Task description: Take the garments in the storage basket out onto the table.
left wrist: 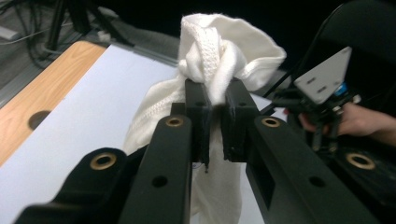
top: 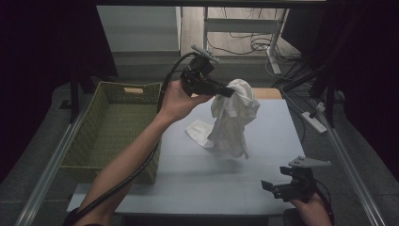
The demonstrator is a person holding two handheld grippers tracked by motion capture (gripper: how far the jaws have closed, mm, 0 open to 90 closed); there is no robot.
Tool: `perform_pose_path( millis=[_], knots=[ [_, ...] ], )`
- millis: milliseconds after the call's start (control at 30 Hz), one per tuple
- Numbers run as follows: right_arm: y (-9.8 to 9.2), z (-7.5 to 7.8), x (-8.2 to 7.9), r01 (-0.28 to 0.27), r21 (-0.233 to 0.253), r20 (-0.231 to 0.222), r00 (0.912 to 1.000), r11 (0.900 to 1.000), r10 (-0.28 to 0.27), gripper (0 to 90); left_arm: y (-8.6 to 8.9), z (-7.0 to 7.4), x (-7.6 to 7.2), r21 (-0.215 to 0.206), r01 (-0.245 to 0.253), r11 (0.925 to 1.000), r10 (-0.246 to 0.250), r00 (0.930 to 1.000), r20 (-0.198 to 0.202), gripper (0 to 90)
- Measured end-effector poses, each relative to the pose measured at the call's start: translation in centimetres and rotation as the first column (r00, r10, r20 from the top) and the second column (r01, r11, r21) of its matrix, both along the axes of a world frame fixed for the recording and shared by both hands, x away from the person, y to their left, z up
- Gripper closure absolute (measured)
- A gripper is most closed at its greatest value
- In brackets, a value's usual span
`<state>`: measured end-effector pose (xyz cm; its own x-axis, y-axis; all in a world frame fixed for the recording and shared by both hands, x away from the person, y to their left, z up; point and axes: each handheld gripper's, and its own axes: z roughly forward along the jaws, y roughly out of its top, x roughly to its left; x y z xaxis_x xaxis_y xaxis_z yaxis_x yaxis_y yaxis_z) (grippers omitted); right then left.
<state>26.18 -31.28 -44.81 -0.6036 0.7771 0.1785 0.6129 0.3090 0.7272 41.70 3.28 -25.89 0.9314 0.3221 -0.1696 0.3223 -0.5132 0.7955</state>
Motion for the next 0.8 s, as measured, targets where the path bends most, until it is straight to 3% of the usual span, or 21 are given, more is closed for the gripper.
perform_pose_path(
  millis=[400,800],
  knots=[
    [0.0,0.0,0.0,0.000,0.005,-0.005,1.0000,1.000,0.000,1.8,1.0,-2.5,0.8,0.079,-0.073,0.9942,0.073,0.9973,0.006,82.2],
    [0.0,0.0,0.0,-0.001,0.003,-0.006,1.0000,1.000,0.001,1.8,2.2,-7.9,2.4,0.147,-0.138,0.9795,0.148,0.9873,-0.059,82.0]
  ],
)
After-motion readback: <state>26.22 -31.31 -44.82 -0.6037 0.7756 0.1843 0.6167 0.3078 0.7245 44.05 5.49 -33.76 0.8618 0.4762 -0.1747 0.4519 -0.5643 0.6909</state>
